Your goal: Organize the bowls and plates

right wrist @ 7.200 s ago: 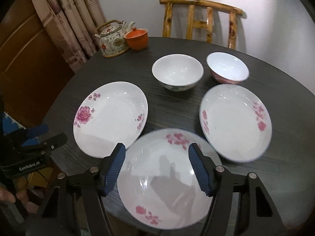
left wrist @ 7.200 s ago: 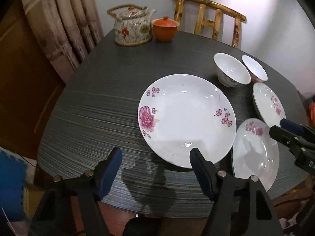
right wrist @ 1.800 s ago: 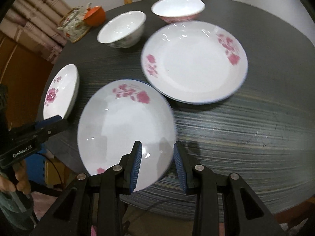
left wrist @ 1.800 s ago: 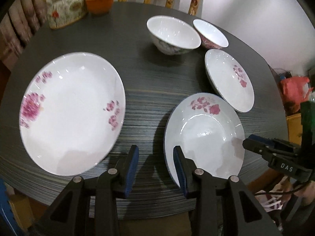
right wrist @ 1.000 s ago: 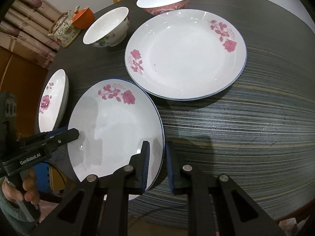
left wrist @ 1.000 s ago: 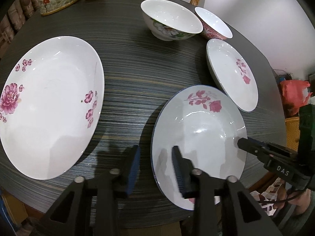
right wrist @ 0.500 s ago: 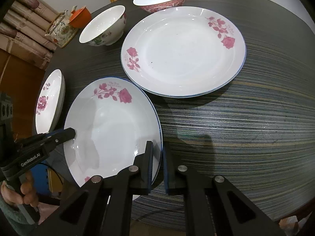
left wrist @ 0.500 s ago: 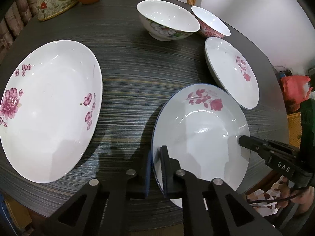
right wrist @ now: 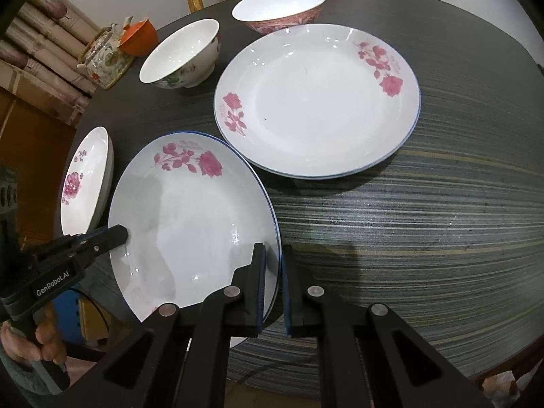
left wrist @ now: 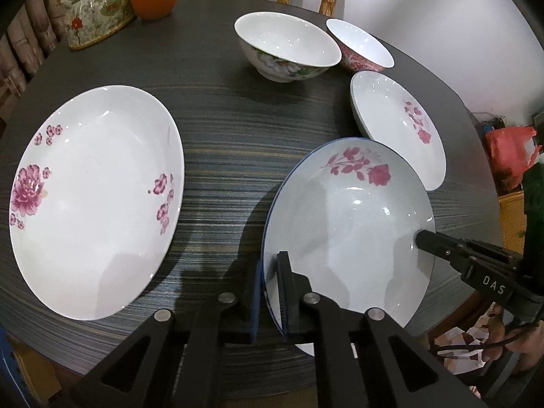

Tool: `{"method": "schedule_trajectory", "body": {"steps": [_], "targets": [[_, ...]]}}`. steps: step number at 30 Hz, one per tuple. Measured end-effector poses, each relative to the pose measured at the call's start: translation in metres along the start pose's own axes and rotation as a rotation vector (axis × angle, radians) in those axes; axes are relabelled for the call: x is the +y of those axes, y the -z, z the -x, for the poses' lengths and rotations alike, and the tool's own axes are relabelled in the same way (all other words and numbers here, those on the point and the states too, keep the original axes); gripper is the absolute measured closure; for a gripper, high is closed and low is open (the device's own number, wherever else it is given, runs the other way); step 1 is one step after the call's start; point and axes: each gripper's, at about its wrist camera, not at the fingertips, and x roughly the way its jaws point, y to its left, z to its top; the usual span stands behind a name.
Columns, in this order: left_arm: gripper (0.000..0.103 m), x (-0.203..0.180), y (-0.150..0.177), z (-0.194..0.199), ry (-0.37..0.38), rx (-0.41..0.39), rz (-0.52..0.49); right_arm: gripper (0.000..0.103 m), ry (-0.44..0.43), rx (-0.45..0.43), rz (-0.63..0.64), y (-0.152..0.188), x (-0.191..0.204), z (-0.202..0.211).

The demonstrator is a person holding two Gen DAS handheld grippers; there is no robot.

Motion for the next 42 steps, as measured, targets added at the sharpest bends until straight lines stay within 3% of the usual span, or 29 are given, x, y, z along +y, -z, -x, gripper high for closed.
{"method": "schedule_trajectory", "body": {"steps": [24,42], "targets": [[0.094,0.018,-0.002,0.046,-0.041,-0.086,0.023,0.094,-0.004,-0.037,0.045,-0.020,0.038,0.022],[0.094,0.093,-0.006,0.085,-0.096,-0.146,0.133,0.094,-0.055,-0.036,0.117,-0.041,0.114,0.013]]}}
